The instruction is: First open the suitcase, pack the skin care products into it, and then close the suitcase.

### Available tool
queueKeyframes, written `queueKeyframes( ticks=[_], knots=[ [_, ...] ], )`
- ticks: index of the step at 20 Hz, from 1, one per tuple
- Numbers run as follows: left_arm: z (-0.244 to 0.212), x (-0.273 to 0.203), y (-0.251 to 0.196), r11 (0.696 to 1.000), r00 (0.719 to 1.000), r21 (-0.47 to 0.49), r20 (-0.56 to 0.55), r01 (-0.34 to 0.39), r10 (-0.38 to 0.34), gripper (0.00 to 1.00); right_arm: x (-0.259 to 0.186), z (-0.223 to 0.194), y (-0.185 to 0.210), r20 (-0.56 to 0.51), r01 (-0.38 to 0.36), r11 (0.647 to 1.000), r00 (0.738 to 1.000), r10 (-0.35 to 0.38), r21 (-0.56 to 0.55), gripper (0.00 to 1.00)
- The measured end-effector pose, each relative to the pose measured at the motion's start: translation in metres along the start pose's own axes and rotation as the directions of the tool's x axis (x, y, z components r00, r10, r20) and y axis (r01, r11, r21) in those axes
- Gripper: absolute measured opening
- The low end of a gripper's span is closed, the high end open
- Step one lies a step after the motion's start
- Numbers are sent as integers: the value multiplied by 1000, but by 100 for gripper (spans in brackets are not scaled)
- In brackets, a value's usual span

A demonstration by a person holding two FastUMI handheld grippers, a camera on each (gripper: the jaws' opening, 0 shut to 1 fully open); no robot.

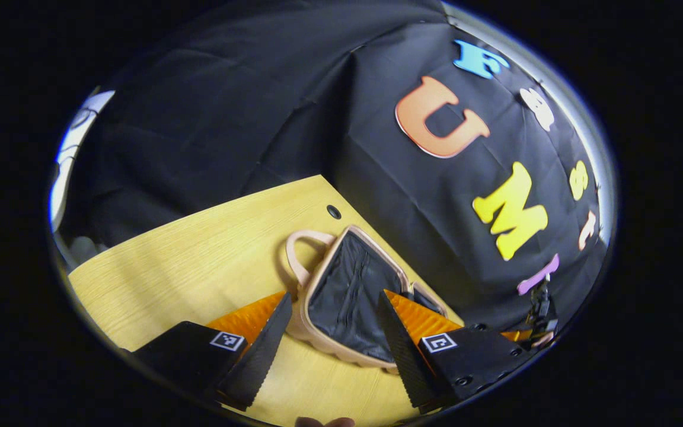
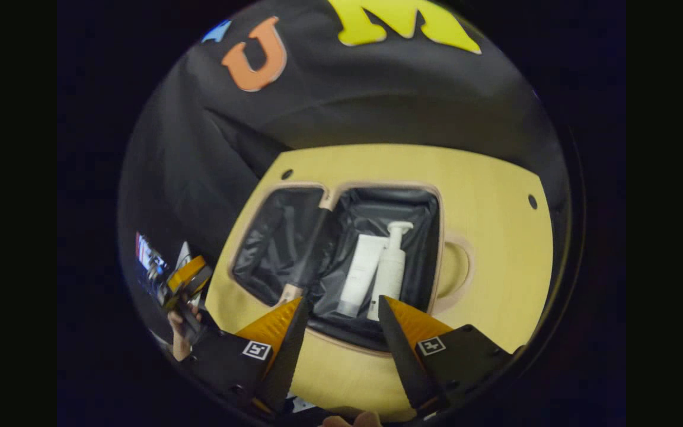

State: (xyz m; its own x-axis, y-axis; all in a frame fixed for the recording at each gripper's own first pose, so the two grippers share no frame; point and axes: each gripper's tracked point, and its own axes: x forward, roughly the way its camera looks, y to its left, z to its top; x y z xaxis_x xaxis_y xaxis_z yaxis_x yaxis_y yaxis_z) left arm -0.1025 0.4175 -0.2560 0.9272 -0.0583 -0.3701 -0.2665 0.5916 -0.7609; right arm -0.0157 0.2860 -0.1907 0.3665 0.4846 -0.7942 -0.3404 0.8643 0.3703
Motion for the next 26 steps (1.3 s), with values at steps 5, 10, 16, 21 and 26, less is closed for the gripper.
queueKeyframes(
  ticks=[5, 10, 16, 21, 26],
  knots=[
    [21, 43, 51, 977, 999, -213, -33, 7, -14, 90, -51, 2, 14, 62, -88, 995, 994, 86, 42, 71],
    [19, 80, 65, 956, 998, -293, -54, 0, -17, 88, -79, 15, 21, 134, -130, 988, 984, 118, 82, 68],
    [19, 120, 54, 918, 998, -397, -62, 4, -31, 60, -98, 24, 51, 194, -212, 977, 958, 210, -14, 73],
    [20, 134, 43, 933, 996, -357, -94, -38, 4, 43, -117, 21, 58, 237, -206, 969, 943, 234, -139, 73],
    [53, 113, -6, 953, 1000, -302, -24, -9, 2, 18, -144, 26, 40, 329, -134, 965, 922, 204, -223, 73]
  ],
)
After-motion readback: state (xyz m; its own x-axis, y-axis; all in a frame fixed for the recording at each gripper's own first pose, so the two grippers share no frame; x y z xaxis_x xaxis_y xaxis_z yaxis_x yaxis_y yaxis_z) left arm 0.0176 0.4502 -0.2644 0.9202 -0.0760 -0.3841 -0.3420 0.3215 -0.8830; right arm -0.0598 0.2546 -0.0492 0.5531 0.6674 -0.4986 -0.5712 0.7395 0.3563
